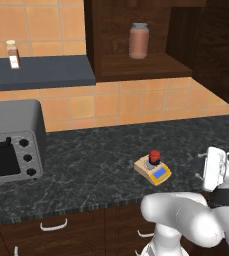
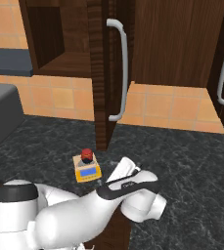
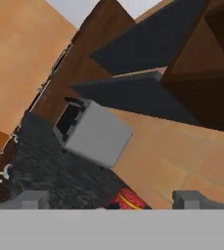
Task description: Pick the jam and place it on the digital scale for weighing, and close the cabinet.
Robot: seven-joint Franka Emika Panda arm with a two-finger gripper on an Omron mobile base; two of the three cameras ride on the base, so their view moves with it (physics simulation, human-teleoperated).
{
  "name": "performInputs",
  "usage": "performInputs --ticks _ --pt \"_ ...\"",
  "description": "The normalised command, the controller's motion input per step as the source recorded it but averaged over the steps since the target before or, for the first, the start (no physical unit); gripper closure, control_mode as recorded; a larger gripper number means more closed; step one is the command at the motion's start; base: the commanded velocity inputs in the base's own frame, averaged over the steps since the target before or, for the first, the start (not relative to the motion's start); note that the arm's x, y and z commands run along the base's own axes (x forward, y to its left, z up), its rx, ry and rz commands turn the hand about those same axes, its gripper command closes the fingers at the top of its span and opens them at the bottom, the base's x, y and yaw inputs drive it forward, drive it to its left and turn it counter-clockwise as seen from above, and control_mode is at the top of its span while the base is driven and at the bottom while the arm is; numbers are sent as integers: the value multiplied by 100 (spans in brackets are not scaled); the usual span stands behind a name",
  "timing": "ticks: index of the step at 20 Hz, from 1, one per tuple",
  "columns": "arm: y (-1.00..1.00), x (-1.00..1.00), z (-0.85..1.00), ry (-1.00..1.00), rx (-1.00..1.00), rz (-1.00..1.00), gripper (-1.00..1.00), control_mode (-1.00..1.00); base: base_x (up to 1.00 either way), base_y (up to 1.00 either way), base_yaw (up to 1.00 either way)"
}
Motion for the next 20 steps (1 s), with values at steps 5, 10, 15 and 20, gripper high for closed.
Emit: performInputs --ticks 5,10,15,20 --pt "-100 -43 60 -20 19 -17 -100 -100 0 0 0" --pt "-98 -6 30 0 15 -19 -100 -100 0 0 0" --pt "-98 34 34 -1 11 -14 -100 -100 0 0 0" --pt "-88 41 56 -5 7 -9 -100 -100 0 0 0"
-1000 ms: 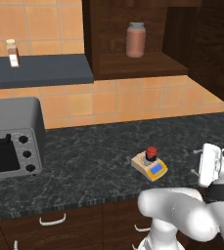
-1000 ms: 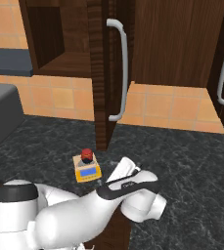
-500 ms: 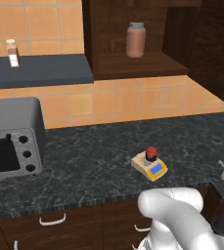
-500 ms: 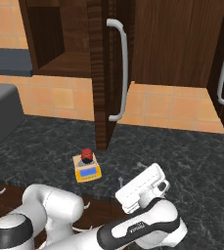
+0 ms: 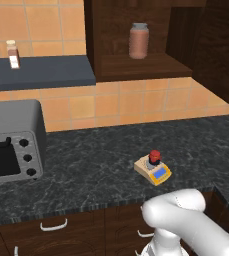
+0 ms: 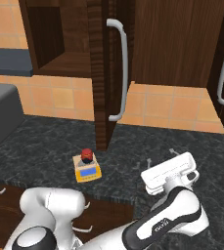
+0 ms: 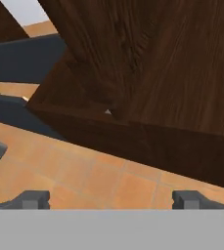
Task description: Pick the jam and place it on the digital scale for weighing, and close the cabinet.
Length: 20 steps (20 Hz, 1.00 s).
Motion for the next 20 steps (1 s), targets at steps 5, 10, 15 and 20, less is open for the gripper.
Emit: performInputs --ticks 5,10,15,20 --pt "-27 -2 88 -34 2 -3 -100 -100 0 0 0" --pt "2 10 100 -22 0 -3 -100 -100 0 0 0" --pt "74 0 90 -39 -18 -9 -100 -100 0 0 0" --pt "100 0 94 -49 -32 -20 -100 -100 0 0 0"
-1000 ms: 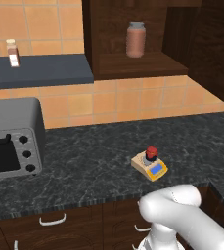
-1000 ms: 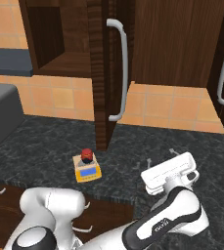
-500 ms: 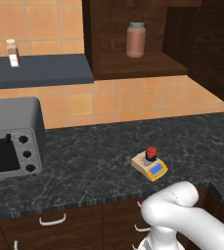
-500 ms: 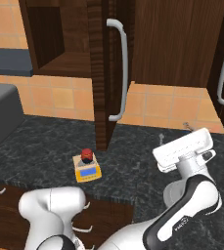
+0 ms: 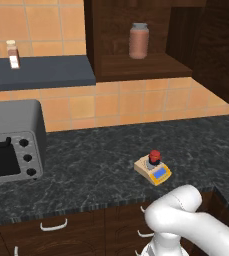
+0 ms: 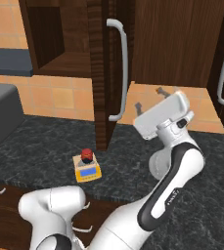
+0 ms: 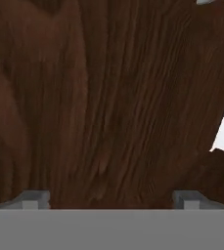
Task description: Pick the jam and place it on the digital scale for weighing, and close the cabinet.
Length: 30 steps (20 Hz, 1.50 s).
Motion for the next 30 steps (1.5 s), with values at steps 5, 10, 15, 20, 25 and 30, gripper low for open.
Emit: performInputs --ticks 5,10,15,20,25,30 --pt "100 11 66 -23 -36 -31 -100 -100 0 0 0" --pt "100 26 42 -9 -38 -29 -100 -100 0 0 0" --pt "100 56 8 -1 -37 -32 -100 -100 0 0 0" --pt "100 88 0 0 -29 -36 -100 -100 0 0 0" --pt "65 96 0 0 -12 -21 -100 -100 0 0 0" --pt "21 100 0 8 -5 -6 -100 -100 0 0 0"
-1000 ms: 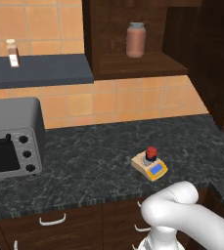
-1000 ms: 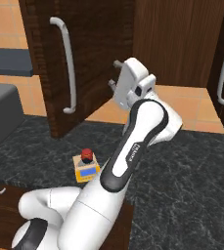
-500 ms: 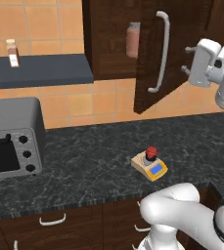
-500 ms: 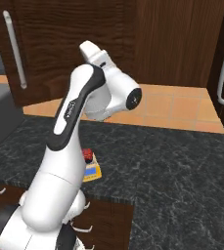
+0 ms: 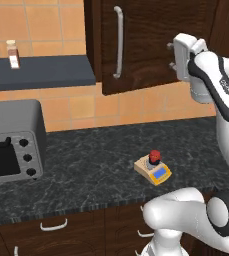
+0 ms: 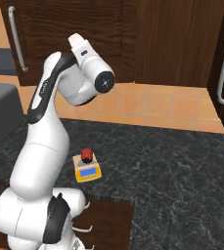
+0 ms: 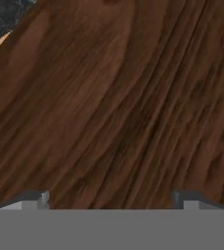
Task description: Pick the jam and place it on the digital scale for weighing, and close the cabinet.
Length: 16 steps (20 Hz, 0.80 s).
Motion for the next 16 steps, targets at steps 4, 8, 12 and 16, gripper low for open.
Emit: performInputs --ticks 4,8,12,16 --pt "1 100 -9 3 0 -1 -100 -100 0 0 0" --pt "-2 100 -66 -12 0 0 -100 -100 0 0 0" --pt "-25 -2 -27 -24 0 -20 -100 -100 0 0 0" --pt "-36 -100 31 -2 4 -23 -100 -100 0 0 0"
